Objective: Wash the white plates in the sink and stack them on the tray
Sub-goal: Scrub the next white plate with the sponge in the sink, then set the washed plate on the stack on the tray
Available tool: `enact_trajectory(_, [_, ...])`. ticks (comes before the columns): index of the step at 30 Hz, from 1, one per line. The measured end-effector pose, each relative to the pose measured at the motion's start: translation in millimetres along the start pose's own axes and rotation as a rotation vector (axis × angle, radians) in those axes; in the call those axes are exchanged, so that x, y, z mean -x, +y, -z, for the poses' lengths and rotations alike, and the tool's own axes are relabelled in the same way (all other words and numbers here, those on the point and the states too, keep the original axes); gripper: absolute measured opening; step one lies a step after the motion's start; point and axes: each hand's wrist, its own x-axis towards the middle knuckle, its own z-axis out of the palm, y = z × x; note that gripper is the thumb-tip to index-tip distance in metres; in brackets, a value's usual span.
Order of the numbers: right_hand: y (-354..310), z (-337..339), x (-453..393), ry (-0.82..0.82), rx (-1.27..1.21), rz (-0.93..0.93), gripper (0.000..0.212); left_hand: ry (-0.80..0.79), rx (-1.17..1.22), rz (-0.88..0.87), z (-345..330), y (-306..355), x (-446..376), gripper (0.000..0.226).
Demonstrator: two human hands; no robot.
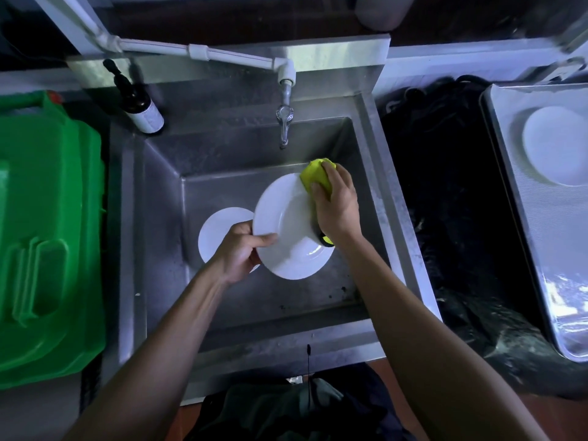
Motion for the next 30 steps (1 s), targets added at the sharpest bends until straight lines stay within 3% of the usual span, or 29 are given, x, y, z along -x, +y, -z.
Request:
enact_trajectory(7, [-21.6, -17.3, 17.5, -0.048, 0.109, 0.146, 0.059, 0.02, -0.049, -0.004, -5.7, 1.6, -6.6, 0.023])
enact_trajectory(18, [-25.9, -12.4, 43.3, -0.025, 0.039, 0.198, 0.063, 0.005, -0.038, -0.056, -16.3, 7.0, -13.8, 0.026])
enact_trajectory(25, [-0.7, 31.2, 40.5, -0.001, 0.005, 0.095, 0.058, 0.055, -0.315, -0.141, -33.4, 22.6, -18.6, 0.013])
enact_trajectory(30, [21.2, 78.5, 28.6, 0.062, 0.074, 0.087, 0.056, 0.046, -0.725, -0.309, -62.9, 39.6, -31.3, 0.009])
